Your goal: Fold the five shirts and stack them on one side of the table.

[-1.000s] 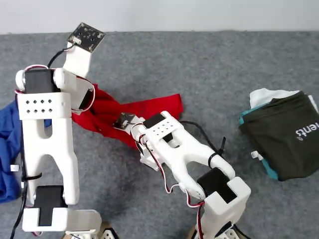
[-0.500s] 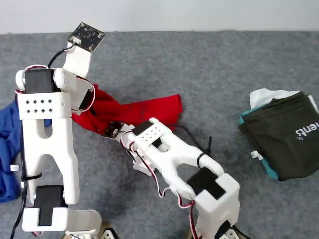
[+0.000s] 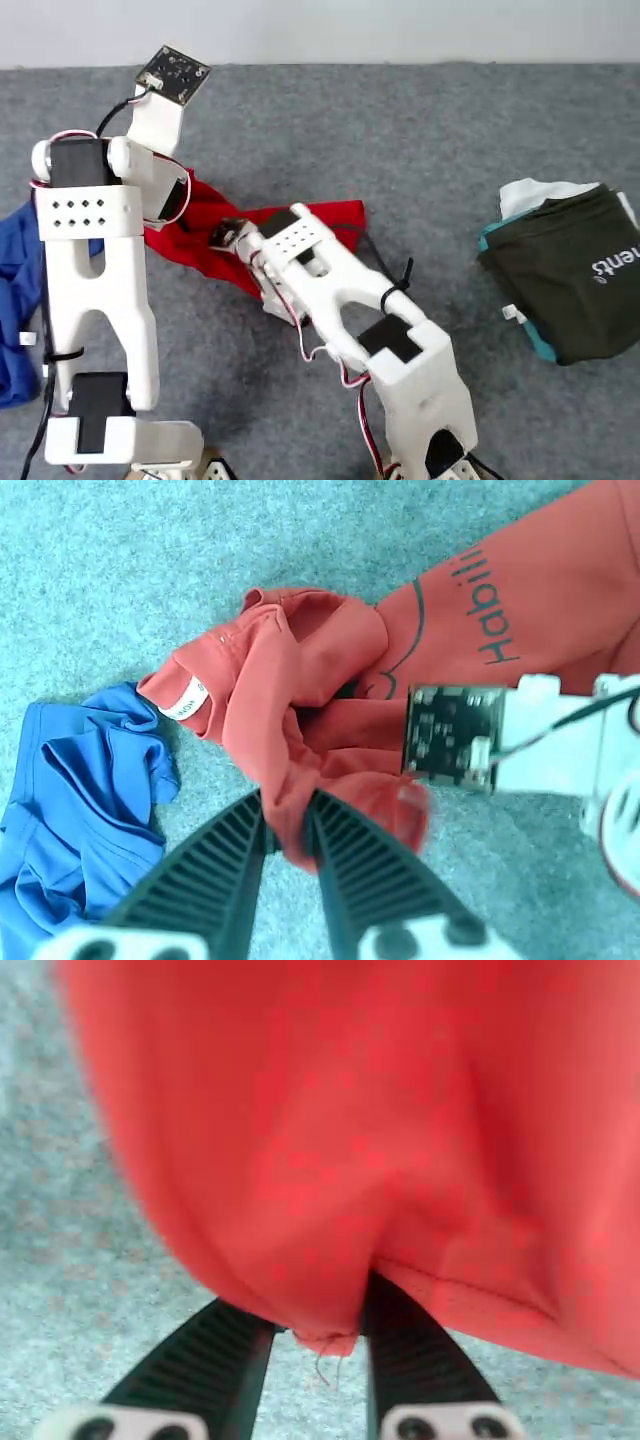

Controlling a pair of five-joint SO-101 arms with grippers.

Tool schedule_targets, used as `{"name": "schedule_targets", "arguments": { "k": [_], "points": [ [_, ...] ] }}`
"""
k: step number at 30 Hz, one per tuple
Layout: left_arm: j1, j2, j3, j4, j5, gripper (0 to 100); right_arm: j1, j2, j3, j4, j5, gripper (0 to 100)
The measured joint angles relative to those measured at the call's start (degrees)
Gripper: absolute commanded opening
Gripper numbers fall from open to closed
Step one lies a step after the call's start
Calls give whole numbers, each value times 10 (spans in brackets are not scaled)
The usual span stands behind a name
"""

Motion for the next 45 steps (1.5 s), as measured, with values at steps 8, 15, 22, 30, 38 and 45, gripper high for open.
{"name": "schedule_targets", "arguments": {
  "k": [8,15,22,30,38,45],
  "points": [
    [0,0,0,0,0,12,55,30,-79,84,4,57],
    [0,0,0,0,0,12,123,31,-216,192,4,61],
    [0,0,0,0,0,12,201,51,-271,196,-126,59],
    [0,0,0,0,0,12,229,115,-271,198,-172,111],
    [0,0,0,0,0,12,200,128,-253,198,-132,92],
    [0,0,0,0,0,12,203,128,-253,198,-127,90]
  ]
}}
